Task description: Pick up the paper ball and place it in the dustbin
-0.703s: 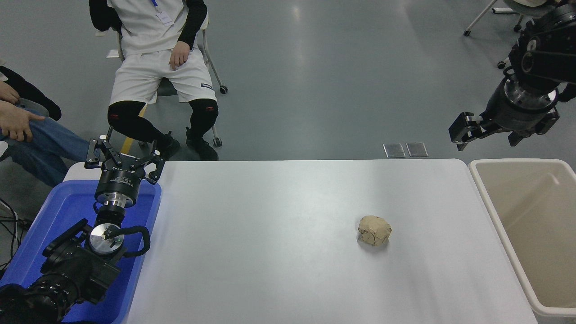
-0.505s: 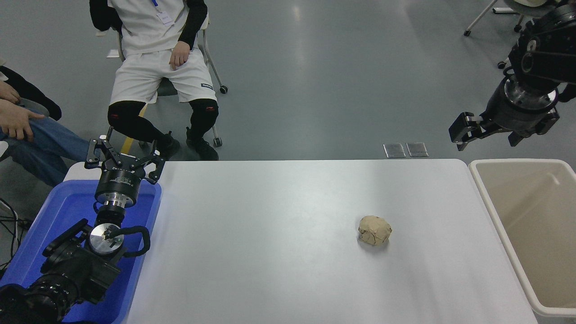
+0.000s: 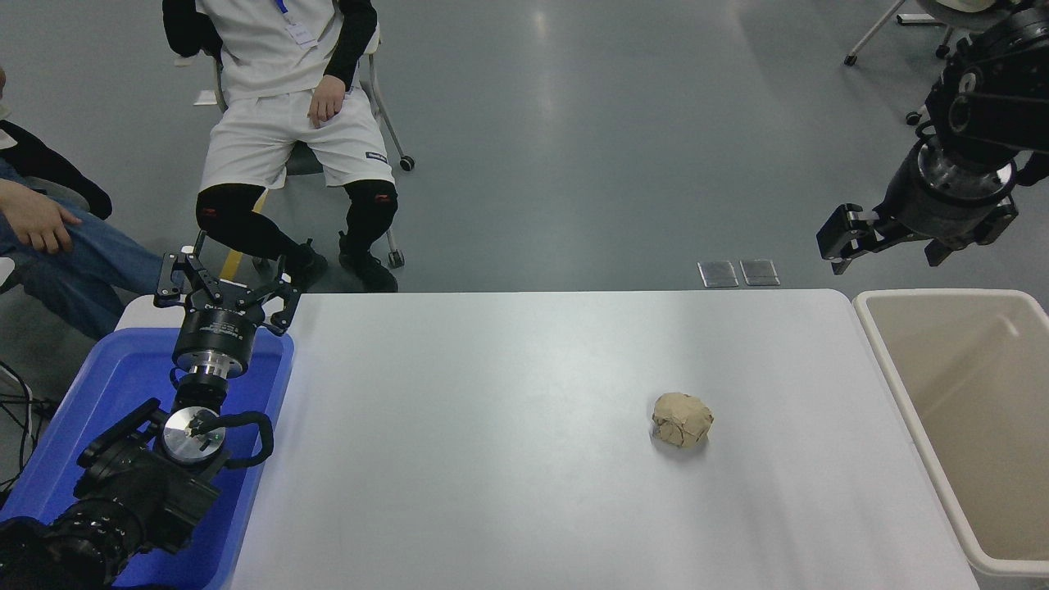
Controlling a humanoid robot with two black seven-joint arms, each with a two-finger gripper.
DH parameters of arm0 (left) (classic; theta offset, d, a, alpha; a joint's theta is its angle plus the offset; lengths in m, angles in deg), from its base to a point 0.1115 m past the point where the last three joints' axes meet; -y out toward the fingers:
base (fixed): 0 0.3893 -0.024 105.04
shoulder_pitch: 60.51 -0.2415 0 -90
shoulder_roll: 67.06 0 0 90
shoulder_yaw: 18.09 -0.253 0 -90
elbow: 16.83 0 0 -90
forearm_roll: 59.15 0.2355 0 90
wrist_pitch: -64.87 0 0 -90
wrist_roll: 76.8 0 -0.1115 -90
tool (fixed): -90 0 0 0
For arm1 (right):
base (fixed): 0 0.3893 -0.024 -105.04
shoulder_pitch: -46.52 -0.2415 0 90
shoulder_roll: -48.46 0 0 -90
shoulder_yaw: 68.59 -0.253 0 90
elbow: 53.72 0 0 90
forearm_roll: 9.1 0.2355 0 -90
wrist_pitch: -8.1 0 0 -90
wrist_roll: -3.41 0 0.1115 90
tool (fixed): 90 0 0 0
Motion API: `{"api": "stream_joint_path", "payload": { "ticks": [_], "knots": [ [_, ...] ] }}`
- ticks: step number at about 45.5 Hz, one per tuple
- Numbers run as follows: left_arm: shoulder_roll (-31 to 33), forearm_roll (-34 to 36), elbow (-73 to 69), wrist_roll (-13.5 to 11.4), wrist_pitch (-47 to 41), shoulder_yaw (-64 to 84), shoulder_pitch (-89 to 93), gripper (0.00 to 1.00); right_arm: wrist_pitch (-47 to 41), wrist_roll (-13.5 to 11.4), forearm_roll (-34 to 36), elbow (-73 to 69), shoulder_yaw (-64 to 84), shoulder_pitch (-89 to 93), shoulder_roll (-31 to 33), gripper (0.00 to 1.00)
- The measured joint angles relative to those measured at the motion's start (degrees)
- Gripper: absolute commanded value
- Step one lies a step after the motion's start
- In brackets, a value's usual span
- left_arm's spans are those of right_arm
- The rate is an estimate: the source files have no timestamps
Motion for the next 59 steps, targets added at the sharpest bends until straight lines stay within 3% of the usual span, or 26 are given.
{"api": "stream_joint_path", "payload": {
  "ticks": [59],
  "knots": [
    [0.0,0.0,0.0,0.0,0.1,0.0,0.0,0.99,0.0,-0.2,2.4,0.9,-6.8,3.7,-0.4,1.00]
  ]
}}
